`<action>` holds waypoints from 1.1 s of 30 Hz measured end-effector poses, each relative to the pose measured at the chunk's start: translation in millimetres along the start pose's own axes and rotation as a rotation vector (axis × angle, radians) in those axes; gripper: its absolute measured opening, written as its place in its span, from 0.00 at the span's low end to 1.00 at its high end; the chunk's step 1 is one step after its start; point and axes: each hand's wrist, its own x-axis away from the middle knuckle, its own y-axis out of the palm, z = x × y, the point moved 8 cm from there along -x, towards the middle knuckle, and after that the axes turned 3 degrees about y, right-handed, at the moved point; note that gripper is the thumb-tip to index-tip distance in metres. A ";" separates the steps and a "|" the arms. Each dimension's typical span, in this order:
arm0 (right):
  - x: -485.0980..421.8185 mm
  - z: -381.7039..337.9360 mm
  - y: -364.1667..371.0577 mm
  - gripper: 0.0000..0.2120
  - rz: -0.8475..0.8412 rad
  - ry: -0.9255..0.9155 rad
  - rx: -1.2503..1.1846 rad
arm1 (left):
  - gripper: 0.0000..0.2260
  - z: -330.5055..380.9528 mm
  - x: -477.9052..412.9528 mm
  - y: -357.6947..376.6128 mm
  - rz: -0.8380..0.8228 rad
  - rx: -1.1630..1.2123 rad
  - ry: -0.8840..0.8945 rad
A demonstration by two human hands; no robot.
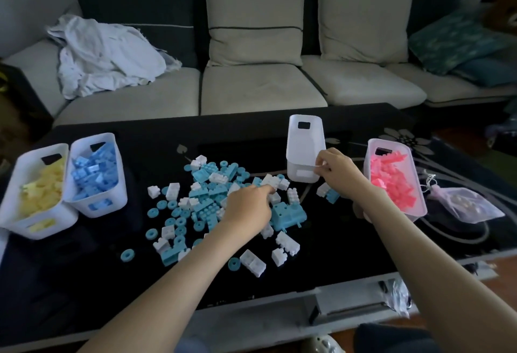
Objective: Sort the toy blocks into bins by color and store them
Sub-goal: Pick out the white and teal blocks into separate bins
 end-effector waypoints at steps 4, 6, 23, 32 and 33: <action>5.1 -8.1 6.3 0.10 -0.089 -0.092 0.021 | 0.16 -3.4 -3.3 2.8 0.039 -0.069 -0.048; 8.3 -5.7 5.9 0.29 -0.091 -0.077 -0.012 | 0.14 -7.7 -5.4 3.2 0.066 -0.146 -0.076; 21.8 12.8 25.6 0.10 -0.223 0.147 0.266 | 0.13 -0.4 0.4 -6.2 0.194 -0.007 -0.048; 31.4 8.9 16.2 0.11 -0.230 0.144 0.237 | 0.13 -13.3 3.2 -9.4 0.274 0.715 -0.217; 31.3 8.8 16.8 0.12 -0.227 0.140 0.239 | 0.12 -15.4 3.8 -11.8 0.306 0.753 -0.222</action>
